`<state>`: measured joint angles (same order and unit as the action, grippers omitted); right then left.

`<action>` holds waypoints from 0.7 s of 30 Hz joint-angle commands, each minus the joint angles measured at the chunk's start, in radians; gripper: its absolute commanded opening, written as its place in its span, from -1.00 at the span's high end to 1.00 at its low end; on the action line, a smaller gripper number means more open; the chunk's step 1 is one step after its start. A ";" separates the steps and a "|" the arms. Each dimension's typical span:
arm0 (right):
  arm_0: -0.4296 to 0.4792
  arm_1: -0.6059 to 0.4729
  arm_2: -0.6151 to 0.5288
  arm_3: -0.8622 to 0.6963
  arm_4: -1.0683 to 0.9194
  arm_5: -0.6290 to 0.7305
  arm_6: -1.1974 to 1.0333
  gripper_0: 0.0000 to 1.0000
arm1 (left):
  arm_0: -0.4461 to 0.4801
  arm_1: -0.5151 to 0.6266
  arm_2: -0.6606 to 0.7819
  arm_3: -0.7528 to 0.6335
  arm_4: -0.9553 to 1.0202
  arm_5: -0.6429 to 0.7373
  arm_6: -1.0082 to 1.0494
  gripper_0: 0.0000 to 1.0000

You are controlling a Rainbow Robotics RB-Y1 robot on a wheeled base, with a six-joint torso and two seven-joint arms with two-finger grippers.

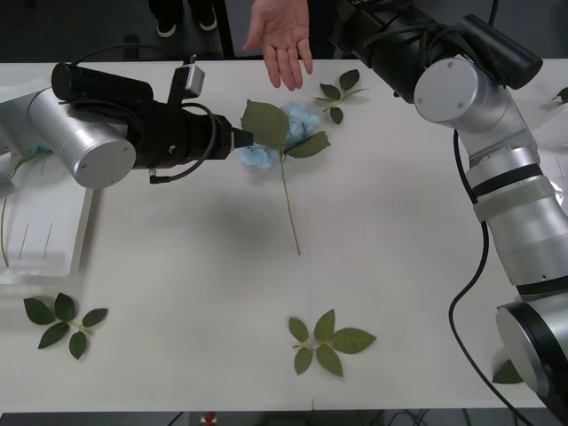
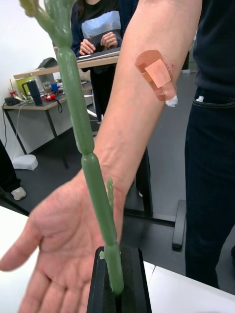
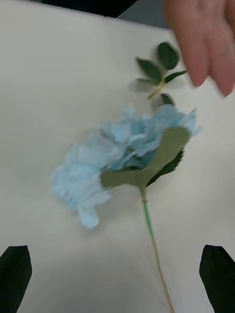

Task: Place the red flowers into the right box and the blue flowers into the left box. If a person shows an open palm, hand one flower to the person first, then continue sorting.

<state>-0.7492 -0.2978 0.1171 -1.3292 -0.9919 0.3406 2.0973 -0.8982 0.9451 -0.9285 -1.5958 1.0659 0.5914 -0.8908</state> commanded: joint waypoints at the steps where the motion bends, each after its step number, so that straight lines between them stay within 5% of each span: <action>1: -0.064 0.005 -0.007 0.027 0.001 -0.020 -0.020 1.00 | -0.036 0.037 0.004 -0.023 0.019 0.122 0.073 -1.00; 7: -0.085 0.005 -0.007 0.058 0.001 -0.026 -0.023 1.00 | -0.038 0.034 0.048 -0.029 -0.021 0.295 0.128 -1.00; 21: -0.085 0.006 -0.007 0.058 -0.021 -0.028 -0.019 1.00 | -0.039 0.032 0.050 -0.030 -0.038 0.298 0.127 -1.00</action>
<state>-0.8022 -0.2978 0.1171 -1.2517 -1.0072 0.3204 2.0960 -0.8988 0.9627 -0.8913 -1.5983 1.0369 0.8937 -0.7465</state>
